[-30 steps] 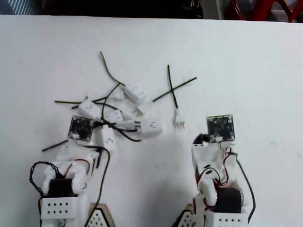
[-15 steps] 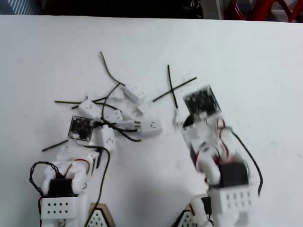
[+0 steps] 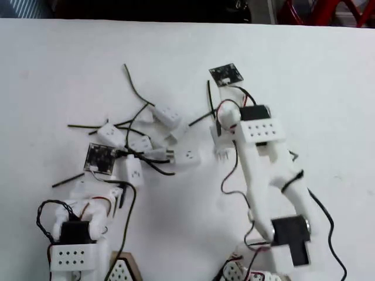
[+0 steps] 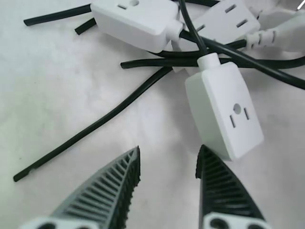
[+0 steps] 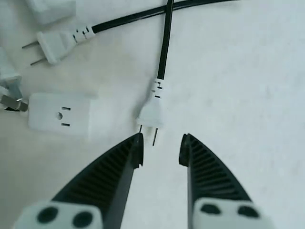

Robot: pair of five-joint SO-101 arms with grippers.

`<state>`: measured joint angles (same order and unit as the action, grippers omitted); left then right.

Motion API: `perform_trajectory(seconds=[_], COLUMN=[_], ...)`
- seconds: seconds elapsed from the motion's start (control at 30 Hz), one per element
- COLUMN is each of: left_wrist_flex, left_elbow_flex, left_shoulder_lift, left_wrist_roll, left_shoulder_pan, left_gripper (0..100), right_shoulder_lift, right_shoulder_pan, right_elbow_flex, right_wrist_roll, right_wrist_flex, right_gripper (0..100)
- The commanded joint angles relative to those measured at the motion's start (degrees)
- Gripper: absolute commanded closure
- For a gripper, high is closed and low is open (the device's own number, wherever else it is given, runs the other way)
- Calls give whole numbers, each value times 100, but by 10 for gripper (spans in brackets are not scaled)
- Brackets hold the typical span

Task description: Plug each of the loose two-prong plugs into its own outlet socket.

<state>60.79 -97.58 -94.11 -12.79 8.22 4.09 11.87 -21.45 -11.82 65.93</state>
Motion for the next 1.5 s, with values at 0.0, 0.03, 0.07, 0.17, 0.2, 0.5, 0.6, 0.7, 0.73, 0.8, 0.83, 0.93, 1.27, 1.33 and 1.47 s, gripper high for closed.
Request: perform_trajectory(seconds=[0.0, 0.03, 0.07, 0.17, 0.2, 0.5, 0.6, 0.7, 0.73, 0.8, 0.83, 0.93, 1.27, 1.33, 1.47], left_wrist_flex=[18, 18, 18, 18, 18, 18, 18, 44, 44, 44, 44, 44, 44, 44, 44], left_elbow_flex=[35, 35, 35, 35, 35, 35, 35, 35, 35, 35, 35, 35, 35, 35, 35], left_shoulder_lift=[-66, -66, -66, -66, -66, -66, -66, -66, -66, -66, -66, -66, -66, -66, -66], left_wrist_roll=[44, 44, 44, 44, 44, 44, 44, 44, 44, 44, 44, 44, 44, 44, 44], left_shoulder_pan=[-13, -13, -13, -13, -13, -13, -13, -13, -13, -13, -13, -13, -13, -13, -13], left_gripper=[801, 801, 801, 801, 801, 801, 801, 801, 801, 801, 801, 801, 801, 801, 801], right_shoulder_lift=[-532, -699, -848, -1244, -1349, -1930, -2062, -2167, -2202, -2308, -2369, -2563, -2835, -2826, -2826], right_shoulder_pan=[4, 4, -4, -22, -13, 4, 4, 13, 13, 22, 66, 233, 127, 110, 84], right_elbow_flex=[563, 659, 747, 985, 1029, 1204, 1204, 1284, 1327, 1415, 1486, 1732, 2136, 2145, 2180], right_wrist_roll=[70, 79, 141, 246, 255, 264, 264, 264, 273, 440, 492, 527, 501, 492, 466], right_wrist_flex=[13, 4, -4, 22, 22, 22, -4, 22, 31, 92, 154, 462, 787, 796, 936], right_gripper=[865, 865, 865, 865, 865, 865, 866, 867, 868, 867, 867, 868, 964, 982, 981])
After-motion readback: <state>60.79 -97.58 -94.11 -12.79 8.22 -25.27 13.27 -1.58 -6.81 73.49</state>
